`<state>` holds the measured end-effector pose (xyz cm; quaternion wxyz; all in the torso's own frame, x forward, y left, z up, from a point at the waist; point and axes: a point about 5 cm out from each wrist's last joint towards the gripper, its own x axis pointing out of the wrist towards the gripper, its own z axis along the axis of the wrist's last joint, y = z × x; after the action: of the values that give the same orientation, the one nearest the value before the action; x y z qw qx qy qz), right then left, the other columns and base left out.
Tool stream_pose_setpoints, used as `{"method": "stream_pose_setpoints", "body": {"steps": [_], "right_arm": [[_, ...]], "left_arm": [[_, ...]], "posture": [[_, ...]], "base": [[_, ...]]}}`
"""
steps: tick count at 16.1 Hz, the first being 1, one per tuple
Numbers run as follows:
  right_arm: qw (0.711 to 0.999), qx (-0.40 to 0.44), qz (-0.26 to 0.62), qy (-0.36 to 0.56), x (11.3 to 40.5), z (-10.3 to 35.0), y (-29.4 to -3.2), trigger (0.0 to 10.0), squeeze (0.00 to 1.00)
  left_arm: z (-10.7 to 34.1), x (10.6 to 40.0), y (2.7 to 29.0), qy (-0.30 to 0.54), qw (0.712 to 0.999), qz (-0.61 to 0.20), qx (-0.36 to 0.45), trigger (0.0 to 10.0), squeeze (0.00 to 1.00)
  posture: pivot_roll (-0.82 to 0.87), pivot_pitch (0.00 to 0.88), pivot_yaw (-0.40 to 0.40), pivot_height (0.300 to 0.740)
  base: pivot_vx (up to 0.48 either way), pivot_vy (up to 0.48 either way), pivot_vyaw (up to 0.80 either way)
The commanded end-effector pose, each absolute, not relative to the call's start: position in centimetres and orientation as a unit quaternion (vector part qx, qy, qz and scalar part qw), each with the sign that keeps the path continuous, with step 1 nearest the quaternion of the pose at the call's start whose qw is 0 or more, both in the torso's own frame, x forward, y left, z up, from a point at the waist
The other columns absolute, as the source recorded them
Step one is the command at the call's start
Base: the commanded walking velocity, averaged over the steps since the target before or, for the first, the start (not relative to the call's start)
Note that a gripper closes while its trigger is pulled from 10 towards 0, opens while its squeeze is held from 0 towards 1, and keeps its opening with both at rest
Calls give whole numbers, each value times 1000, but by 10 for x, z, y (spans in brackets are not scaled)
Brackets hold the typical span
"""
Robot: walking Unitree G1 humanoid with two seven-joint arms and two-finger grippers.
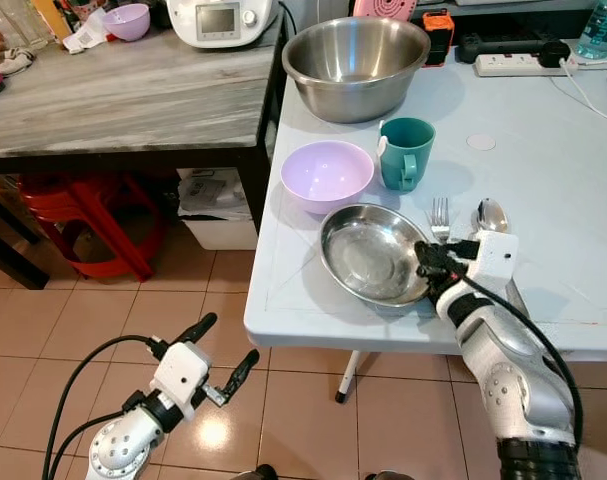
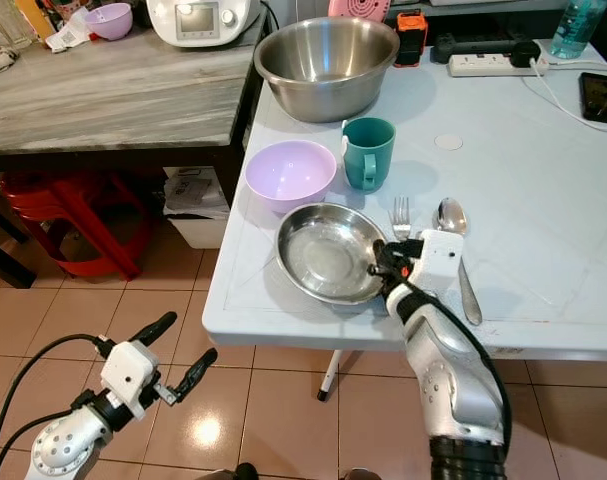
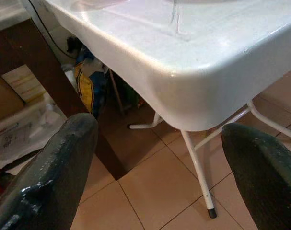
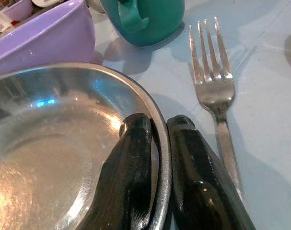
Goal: Setting the table
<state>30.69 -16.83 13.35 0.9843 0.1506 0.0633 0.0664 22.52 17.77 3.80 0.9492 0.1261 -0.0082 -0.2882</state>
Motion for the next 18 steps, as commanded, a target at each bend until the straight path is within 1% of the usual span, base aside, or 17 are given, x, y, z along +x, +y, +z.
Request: {"method": "stream_pose_setpoints", "body": {"steps": [1, 2, 3, 6, 7, 8, 10, 12, 13, 14, 15, 16, 18], "right_arm": [[977, 171, 65, 106, 305, 117, -162, 0, 0], [976, 176, 67, 107, 306, 118, -160, 5843, 0], [976, 179, 68, 107, 306, 118, -159, 9882, 0], [975, 175, 68, 116, 305, 114, -158, 10000, 0], [975, 174, 67, 121, 303, 111, -158, 10000, 0], [975, 174, 67, 124, 302, 110, -157, 10000, 0], [975, 170, 70, 126, 301, 109, -154, 10000, 0], [975, 167, 71, 127, 301, 109, -154, 10000, 0], [976, 163, 72, 128, 300, 108, -153, 10000, 0], [976, 162, 73, 129, 299, 107, -153, 10000, 0], [975, 161, 74, 131, 298, 106, -153, 10000, 0], [975, 161, 74, 133, 297, 105, -153, 10000, 0], [976, 151, 79, 136, 296, 103, -152, 10000, 0]], "left_arm": [[36, 224, 186, -4, 950, -279, 138, 10000, 0], [37, 225, 187, -7, 950, -279, 138, 10000, 0], [37, 226, 187, -9, 950, -280, 138, 10000, 0], [50, 236, 194, -32, 952, -266, 145, 10000, 0], [65, 249, 206, -53, 958, -235, 156, 10000, 0], [99, 265, 215, -93, 960, -203, 168, 10000, 0], [130, 282, 218, -124, 965, -169, 160, 10000, 0], [135, 287, 217, -127, 967, -163, 147, 10000, 0], [137, 294, 206, -111, 973, -176, 96, 10000, 0], [138, 295, 199, -99, 974, -192, 67, 10000, 0], [134, 293, 183, -73, 965, -247, 39, 10000, 0], [126, 287, 174, -42, 953, -297, 36, 10000, 0], [107, 270, 167, 28, 916, -396, 61, 10000, 0]], "posture": [[-107, 160, 125, 740], [-107, 160, 125, 740], [-107, 160, 125, 740], [-106, 159, 120, 740], [-106, 154, 116, 740], [-107, 151, 114, 740], [-109, 146, 112, 740], [-110, 144, 109, 740], [-110, 144, 107, 740], [-110, 144, 107, 740], [-109, 143, 104, 740], [-106, 142, 102, 740], [-111, 139, 100, 740]], "base": [[0, 0, 0], [0, 0, 0], [0, 0, 0], [0, 0, 0], [0, 0, 0], [0, 0, 0], [0, 0, 0], [0, 0, 0], [0, 0, 0], [0, 0, 0], [0, 0, 0], [0, 0, 0], [0, 0, 0]]}}
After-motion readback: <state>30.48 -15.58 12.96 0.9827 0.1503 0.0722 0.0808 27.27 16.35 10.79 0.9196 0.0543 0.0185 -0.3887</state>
